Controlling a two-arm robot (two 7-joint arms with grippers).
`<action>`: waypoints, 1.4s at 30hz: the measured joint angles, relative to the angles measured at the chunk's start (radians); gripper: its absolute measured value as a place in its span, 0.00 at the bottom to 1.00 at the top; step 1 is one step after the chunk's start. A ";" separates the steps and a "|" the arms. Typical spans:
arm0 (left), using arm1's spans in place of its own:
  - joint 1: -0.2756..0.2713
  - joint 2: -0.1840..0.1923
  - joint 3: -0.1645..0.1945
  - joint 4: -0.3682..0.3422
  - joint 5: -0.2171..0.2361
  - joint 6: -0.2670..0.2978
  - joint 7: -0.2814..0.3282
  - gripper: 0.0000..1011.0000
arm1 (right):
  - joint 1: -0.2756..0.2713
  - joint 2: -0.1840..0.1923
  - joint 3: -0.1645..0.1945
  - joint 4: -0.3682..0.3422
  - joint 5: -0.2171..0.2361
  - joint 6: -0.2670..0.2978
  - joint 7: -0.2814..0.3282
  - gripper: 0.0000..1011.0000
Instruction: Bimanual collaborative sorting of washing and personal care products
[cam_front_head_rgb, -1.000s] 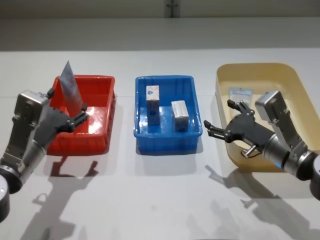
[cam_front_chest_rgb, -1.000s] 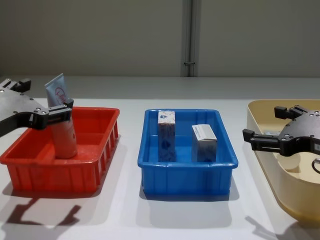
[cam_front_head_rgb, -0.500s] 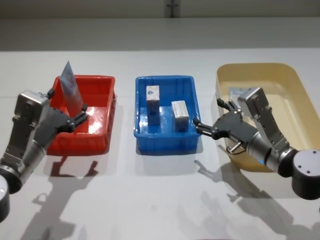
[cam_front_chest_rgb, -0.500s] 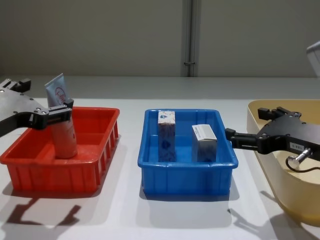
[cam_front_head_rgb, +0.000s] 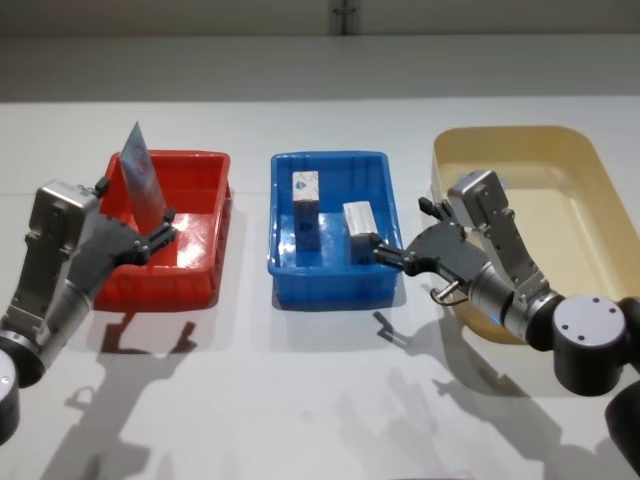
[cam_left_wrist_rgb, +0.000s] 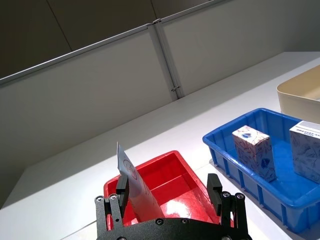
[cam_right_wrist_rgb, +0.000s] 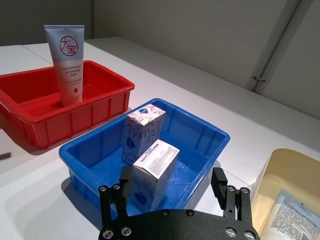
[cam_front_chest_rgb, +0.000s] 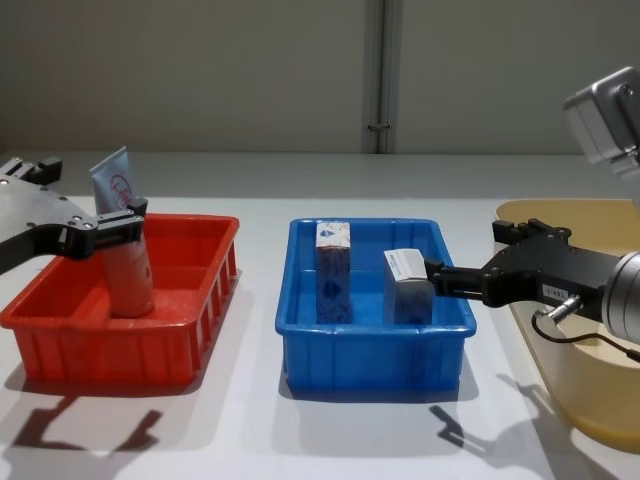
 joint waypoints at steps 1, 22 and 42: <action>0.000 0.000 0.000 0.000 0.000 0.000 0.000 0.99 | 0.002 -0.004 0.001 0.003 -0.001 0.002 0.000 0.99; 0.000 0.000 0.000 0.000 0.000 0.000 0.000 0.99 | 0.053 -0.085 0.018 0.100 -0.050 0.033 -0.005 0.99; 0.000 0.000 0.000 0.000 0.000 0.000 0.000 0.99 | 0.113 -0.147 0.028 0.213 -0.089 0.028 0.019 0.99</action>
